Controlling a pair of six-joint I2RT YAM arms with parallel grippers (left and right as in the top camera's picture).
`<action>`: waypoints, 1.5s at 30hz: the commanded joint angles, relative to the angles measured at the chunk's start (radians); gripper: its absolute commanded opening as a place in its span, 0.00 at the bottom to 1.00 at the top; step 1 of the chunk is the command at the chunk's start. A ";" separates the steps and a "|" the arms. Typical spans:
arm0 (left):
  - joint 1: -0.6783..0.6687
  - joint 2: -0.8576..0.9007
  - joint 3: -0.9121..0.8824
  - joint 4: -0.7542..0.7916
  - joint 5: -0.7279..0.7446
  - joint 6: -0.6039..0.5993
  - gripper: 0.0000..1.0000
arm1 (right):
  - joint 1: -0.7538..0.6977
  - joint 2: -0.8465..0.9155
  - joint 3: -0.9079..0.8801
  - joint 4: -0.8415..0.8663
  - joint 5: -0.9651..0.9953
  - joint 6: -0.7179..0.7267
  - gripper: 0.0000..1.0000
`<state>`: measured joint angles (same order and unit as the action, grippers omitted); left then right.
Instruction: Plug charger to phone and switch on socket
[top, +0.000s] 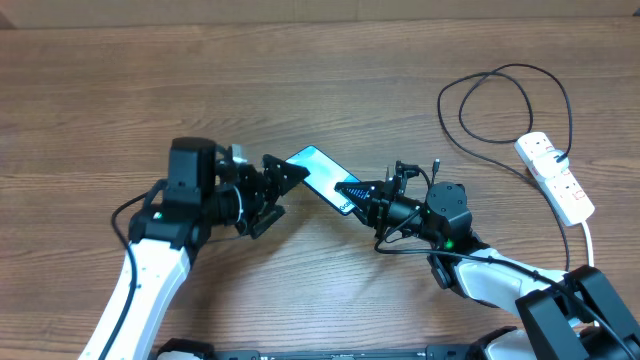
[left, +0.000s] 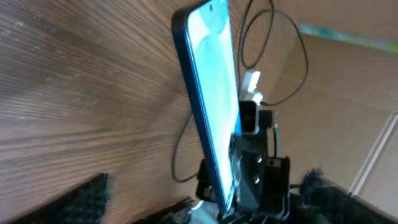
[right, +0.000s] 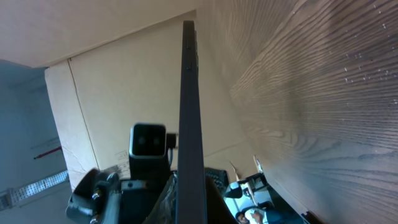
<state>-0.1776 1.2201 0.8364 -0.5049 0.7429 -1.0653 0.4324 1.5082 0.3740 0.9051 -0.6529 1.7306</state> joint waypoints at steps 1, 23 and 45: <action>-0.029 0.061 -0.004 0.082 0.066 -0.040 0.80 | 0.005 -0.014 0.020 0.021 0.008 0.010 0.04; -0.092 0.144 -0.004 0.322 0.015 -0.311 0.26 | 0.124 -0.014 0.020 0.133 0.164 0.128 0.04; -0.092 0.144 -0.004 0.413 0.031 -0.453 0.18 | 0.163 -0.014 0.021 0.136 0.262 0.201 0.04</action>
<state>-0.2623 1.3640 0.8234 -0.1112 0.7444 -1.4910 0.5652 1.5063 0.3798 1.0386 -0.4030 1.9011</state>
